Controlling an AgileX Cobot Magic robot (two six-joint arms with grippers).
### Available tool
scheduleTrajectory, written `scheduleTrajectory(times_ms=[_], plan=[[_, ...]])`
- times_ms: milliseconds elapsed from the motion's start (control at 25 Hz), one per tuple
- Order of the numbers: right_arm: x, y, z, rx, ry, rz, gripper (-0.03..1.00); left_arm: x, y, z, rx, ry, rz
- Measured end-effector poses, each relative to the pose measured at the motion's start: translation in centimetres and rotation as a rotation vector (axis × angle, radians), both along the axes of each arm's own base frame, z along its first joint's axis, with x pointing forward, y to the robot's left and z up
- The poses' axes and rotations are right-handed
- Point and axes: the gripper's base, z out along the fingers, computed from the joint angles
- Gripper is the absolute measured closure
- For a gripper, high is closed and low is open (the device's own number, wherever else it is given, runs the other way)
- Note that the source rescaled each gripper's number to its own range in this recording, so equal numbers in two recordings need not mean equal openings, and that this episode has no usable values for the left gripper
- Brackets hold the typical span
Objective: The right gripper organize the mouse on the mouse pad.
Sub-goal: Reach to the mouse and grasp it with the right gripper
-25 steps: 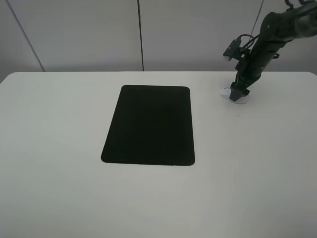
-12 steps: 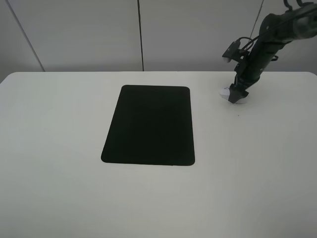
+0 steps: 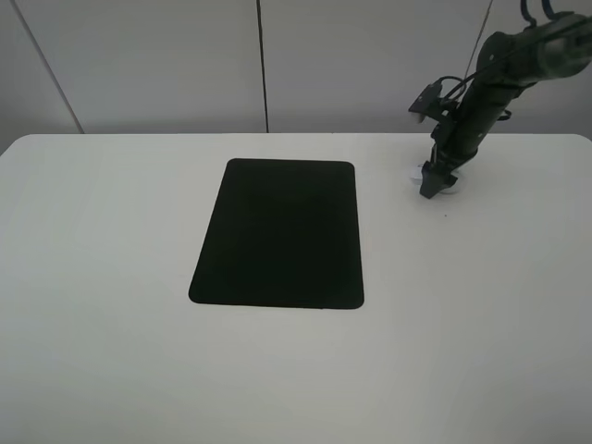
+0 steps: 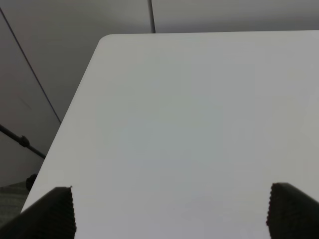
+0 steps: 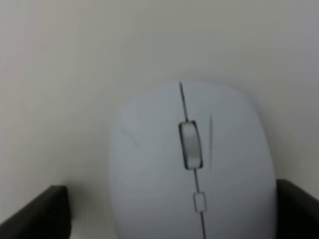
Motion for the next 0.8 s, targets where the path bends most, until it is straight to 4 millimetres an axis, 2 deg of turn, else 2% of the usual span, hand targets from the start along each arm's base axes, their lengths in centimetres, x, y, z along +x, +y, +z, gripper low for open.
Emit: scheduleTrajectory(times_ms=[80, 120, 200, 240, 280, 320, 360, 800], plan=[[0.00, 0.02, 0.00, 0.002, 0.000, -0.001, -0.03, 0.00, 0.00, 0.00, 0.000, 0.000, 0.000], [0.00, 0.02, 0.00, 0.002, 0.000, -0.001, 0.01, 0.00, 0.00, 0.00, 0.000, 0.000, 0.000], [0.00, 0.02, 0.00, 0.002, 0.000, -0.001, 0.21, 0.00, 0.00, 0.00, 0.000, 0.000, 0.000], [0.02, 0.02, 0.00, 0.002, -0.002, -0.002, 0.37, 0.00, 0.00, 0.00, 0.000, 0.000, 0.000], [0.02, 0.02, 0.00, 0.002, -0.002, -0.002, 0.59, 0.00, 0.00, 0.00, 0.000, 0.000, 0.000], [0.02, 0.02, 0.00, 0.002, -0.002, -0.002, 0.86, 0.00, 0.00, 0.00, 0.000, 0.000, 0.000], [0.01, 0.02, 0.00, 0.002, -0.001, -0.001, 0.97, 0.00, 0.00, 0.00, 0.000, 0.000, 0.000], [-0.04, 0.02, -0.01, 0.002, 0.005, -0.001, 0.97, 0.00, 0.00, 0.00, 0.000, 0.000, 0.000]])
